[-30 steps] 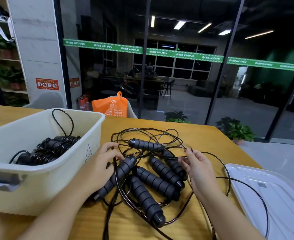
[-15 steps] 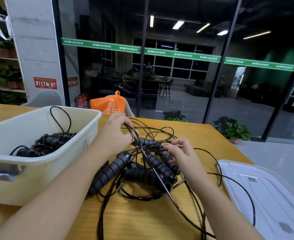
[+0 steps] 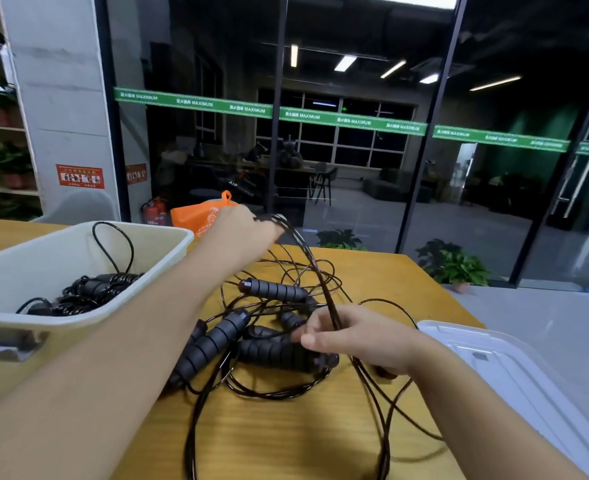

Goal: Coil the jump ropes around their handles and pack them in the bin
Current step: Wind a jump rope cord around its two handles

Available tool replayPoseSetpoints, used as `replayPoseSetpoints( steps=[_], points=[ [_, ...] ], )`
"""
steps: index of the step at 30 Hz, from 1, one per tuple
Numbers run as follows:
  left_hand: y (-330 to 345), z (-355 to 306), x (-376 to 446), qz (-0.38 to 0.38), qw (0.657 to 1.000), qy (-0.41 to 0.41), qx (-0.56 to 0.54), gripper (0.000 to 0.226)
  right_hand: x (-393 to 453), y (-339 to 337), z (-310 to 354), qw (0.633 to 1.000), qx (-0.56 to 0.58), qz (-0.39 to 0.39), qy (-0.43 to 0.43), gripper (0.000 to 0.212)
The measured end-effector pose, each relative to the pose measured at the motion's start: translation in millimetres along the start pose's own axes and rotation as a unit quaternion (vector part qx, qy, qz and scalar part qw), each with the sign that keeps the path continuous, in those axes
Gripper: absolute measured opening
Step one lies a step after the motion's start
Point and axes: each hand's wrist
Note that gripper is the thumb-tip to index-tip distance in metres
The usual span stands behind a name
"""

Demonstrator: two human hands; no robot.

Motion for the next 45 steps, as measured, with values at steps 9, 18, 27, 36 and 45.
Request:
replayPoseSetpoints(
  steps=[9, 18, 27, 36, 45],
  points=[
    [-40.2, -21.3, 16.5, -0.065, 0.991, -0.013, -0.115, 0.052, -15.6, -48.9, 0.6, 0.985, -0.03, -0.165, 0.05, 0.026],
    [-57.5, -54.4, 13.9, -0.037, 0.985, 0.055, -0.162, 0.042, 10.6, -70.9, 0.5, 0.94, 0.038, -0.323, 0.104, 0.04],
    [-66.4, -81.5, 2.4, -0.002, 0.95, 0.103, -0.294, 0.025, 42.1, -87.4, 45.4, 0.96, 0.01, -0.279, 0.002, 0.034],
    [-69.1, -105.7, -7.9, 0.048, 0.915, 0.138, -0.376, 0.011, 70.9, -88.0, 77.9, 0.953, 0.012, -0.303, -0.005, 0.037],
    [-48.0, -50.3, 18.7, 0.049, 0.945, 0.092, -0.309, 0.039, 71.9, -95.4, 84.7, 0.962, 0.075, -0.256, 0.057, 0.053]
  ],
)
Point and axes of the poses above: each hand's wrist, its own x-axis towards the middle knuckle, its own y-axis out of the palm, z = x × y, and after that the axes turned 11 degrees about -x, right-handed
